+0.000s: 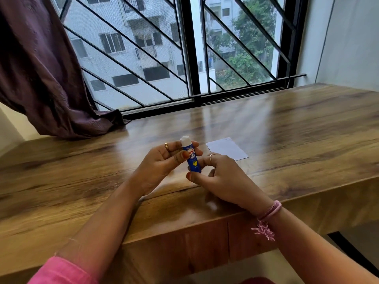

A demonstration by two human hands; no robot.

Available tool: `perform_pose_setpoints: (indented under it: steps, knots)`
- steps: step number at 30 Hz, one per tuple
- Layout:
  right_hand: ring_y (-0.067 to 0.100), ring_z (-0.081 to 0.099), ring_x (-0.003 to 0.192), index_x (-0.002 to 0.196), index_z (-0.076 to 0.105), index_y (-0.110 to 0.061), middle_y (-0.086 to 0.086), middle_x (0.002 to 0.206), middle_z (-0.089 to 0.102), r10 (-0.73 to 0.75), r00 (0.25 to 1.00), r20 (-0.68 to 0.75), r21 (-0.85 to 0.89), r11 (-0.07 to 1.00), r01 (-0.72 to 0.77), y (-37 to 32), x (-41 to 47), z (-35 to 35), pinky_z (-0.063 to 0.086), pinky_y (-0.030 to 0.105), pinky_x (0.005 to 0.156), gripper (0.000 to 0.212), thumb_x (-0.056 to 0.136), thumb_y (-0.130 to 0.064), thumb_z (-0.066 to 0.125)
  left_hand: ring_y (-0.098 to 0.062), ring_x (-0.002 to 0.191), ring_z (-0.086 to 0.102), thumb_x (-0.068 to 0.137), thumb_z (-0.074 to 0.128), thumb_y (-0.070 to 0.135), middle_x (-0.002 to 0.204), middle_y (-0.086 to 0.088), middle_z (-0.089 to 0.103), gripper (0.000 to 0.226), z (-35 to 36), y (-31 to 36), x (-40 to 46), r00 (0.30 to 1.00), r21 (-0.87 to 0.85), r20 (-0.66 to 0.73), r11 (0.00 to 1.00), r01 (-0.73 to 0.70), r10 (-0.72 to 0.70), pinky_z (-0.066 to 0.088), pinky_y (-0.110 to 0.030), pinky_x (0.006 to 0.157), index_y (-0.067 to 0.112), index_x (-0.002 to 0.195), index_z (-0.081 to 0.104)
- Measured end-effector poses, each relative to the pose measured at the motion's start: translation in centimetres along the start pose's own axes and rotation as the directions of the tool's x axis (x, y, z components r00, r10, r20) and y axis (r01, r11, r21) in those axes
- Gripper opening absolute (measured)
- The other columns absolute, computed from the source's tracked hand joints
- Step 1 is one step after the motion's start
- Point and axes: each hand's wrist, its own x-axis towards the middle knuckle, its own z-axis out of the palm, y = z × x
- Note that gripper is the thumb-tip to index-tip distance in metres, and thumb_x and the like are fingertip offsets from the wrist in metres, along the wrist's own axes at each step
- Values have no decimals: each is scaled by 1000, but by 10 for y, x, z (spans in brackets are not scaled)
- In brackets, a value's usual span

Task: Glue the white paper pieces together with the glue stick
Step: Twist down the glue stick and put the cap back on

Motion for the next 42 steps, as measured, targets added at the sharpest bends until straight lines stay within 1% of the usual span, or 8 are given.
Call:
perform_pose_setpoints:
  steps: [3,7,14,22,28,30,35,42]
  knots:
    - [-10,53,55,86,70,-22,-21,58,61,19,999,-36,-29,999,-20,0,0,0,35,7,55,19,75,-37,75,-23,111,64,86,60,20,110,-8,72,28,1,-1,0,1000,22,5,1000,5,-5,51,-25,90,16,113,66]
    - [2,52,76,84,61,-22,-9,85,57,49,990,-129,-115,991,-64,3,-1,3,35,13,62,33,69,-46,77,-21,112,64,87,58,17,111,-7,72,28,2,-1,1,1000,45,12,999,-12,11,49,-25,92,18,113,67]
    - [-4,47,65,97,61,-22,-11,91,57,-31,999,-19,-105,994,29,0,-2,3,32,13,61,30,79,-45,69,-23,112,64,85,62,21,110,-7,72,27,0,-2,2,1000,-3,4,1000,0,0,50,-30,96,19,111,69]
    - [-4,50,56,95,71,-21,-14,63,57,7,993,-115,-137,990,-23,-1,-5,2,34,6,56,28,75,-41,75,-21,111,65,86,57,11,109,-5,73,29,2,-3,1,1000,80,28,997,-11,9,50,-24,90,10,114,63]
    - [2,46,66,79,59,-25,-12,76,52,-30,979,-203,-251,968,-23,-2,-7,5,31,11,56,31,69,-49,76,-21,112,64,87,59,16,110,-5,72,27,2,-3,2,999,80,41,996,-30,27,49,-23,91,17,114,66]
    - [1,44,66,74,51,-28,-14,72,46,-56,981,-184,-228,974,13,-2,-7,5,32,13,57,33,69,-49,76,-21,113,64,87,59,19,110,-6,72,28,1,-3,2,999,59,39,998,-24,22,49,-24,92,17,114,67]
    - [-12,50,61,94,67,-23,-16,78,55,7,1000,1,-73,997,-7,-2,-3,-3,32,10,57,25,76,-40,72,-23,112,64,83,63,25,110,-7,72,29,-2,-1,1,1000,7,1,1000,-1,1,50,-24,90,19,111,68]
    - [-15,50,50,70,62,-30,-14,62,59,107,993,-46,53,993,-105,-1,-2,-4,35,1,53,23,65,-36,83,-23,113,63,87,57,16,111,-8,72,29,-1,-2,1,1000,53,15,999,-2,2,50,-25,91,14,115,64]
